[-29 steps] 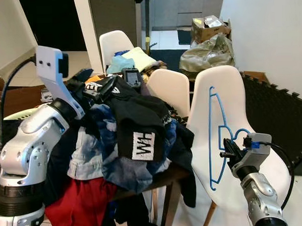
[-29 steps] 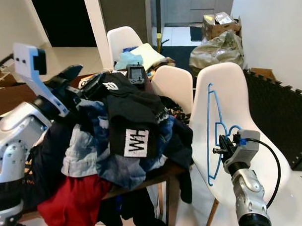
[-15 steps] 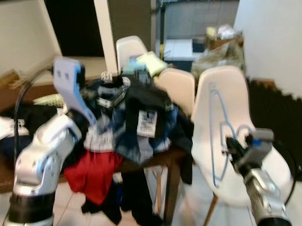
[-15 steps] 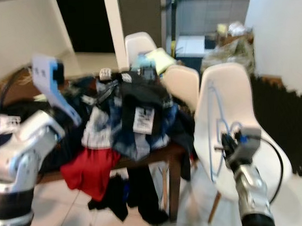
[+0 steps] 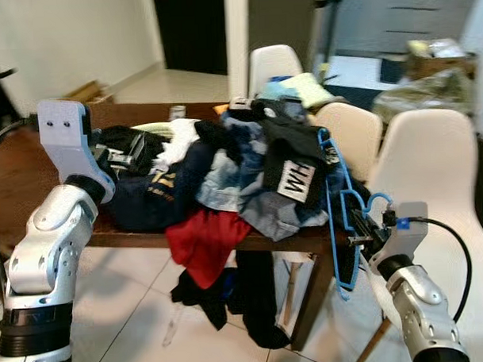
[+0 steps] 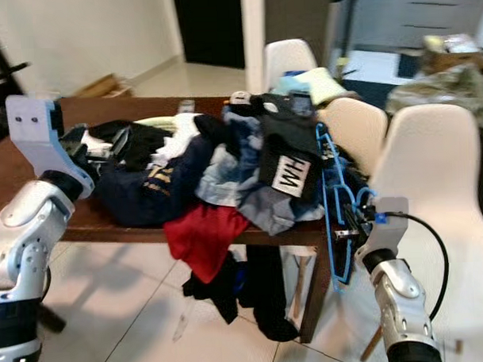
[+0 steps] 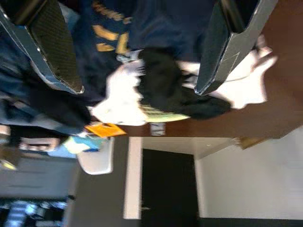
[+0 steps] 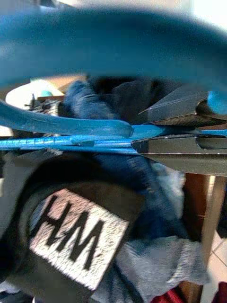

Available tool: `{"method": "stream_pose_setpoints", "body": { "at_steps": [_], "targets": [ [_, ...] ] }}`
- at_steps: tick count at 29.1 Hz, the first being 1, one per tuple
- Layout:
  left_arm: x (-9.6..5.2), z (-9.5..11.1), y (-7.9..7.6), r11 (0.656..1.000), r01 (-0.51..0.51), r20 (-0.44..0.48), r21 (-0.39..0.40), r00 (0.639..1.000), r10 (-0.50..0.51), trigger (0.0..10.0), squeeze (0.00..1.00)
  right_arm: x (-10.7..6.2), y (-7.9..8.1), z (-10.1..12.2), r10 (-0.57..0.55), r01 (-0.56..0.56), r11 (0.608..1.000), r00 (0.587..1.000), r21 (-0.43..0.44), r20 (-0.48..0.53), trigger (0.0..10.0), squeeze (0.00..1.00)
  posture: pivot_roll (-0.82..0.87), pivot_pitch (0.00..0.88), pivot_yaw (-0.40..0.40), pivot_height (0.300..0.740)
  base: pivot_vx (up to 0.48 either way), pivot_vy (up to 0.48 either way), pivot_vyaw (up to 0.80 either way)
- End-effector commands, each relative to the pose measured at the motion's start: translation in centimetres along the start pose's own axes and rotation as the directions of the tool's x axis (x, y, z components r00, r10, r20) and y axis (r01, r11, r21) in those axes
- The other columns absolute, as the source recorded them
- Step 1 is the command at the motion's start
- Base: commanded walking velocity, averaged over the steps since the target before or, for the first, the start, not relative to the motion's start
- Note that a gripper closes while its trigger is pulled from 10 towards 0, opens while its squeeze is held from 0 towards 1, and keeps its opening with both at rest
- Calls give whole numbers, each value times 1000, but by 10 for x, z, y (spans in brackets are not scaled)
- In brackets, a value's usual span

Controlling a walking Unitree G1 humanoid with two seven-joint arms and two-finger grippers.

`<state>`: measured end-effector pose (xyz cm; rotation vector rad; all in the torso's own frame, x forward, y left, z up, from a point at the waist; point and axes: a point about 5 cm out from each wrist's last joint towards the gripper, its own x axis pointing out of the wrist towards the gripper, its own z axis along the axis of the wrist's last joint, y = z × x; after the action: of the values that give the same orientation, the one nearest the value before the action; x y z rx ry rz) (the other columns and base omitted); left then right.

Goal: Hang hanger

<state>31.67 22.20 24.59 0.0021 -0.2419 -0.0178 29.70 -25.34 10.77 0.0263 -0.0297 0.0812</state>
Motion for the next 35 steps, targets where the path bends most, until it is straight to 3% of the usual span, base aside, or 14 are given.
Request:
{"method": "stream_pose_setpoints", "body": {
  "at_steps": [1, 7, 18, 25, 33, 35],
  "targets": [
    [-2, -1, 8, 999, -41, 5, 7, 999, 41, 10000, 0, 1, 4, -3, 10, -9, 1000, 1000, 12, -20, 10000, 0, 30, 4, -27, 740, 0, 0, 800],
    [-1, 9, 17, 998, -60, 64, 13, 996, 59, 10000, 0, 2, -3, 2, -47, 47, 998, 999, 33, -5, 10000, 0, 31, 3, -30, 740, 44, 0, 267],
    [1, 16, 30, 997, -76, 116, 21, 991, 73, 10000, 0, 3, -11, 5, -103, 103, 994, 995, 33, -9, 10000, 0, 25, 7, -33, 740, 480, 0, 0],
    [6, 34, 35, 995, -93, 170, 28, 982, 87, 10000, 0, 5, -14, 12, -117, 116, 992, 993, 40, 9, 10000, 0, 22, 7, -33, 740, 480, 0, 0],
    [6, 26, 38, 995, -100, 126, 20, 987, 97, 10000, 0, 5, -13, 13, -118, 117, 992, 993, 40, 9, 10000, 0, 26, 11, -31, 740, 400, 0, 0],
    [5, 18, 32, 996, -86, 93, 1, 992, 85, 10000, 0, 5, -13, 12, -120, 119, 992, 993, 41, 5, 10000, 0, 29, 12, -30, 740, 0, 0, 0]
  ]
}}
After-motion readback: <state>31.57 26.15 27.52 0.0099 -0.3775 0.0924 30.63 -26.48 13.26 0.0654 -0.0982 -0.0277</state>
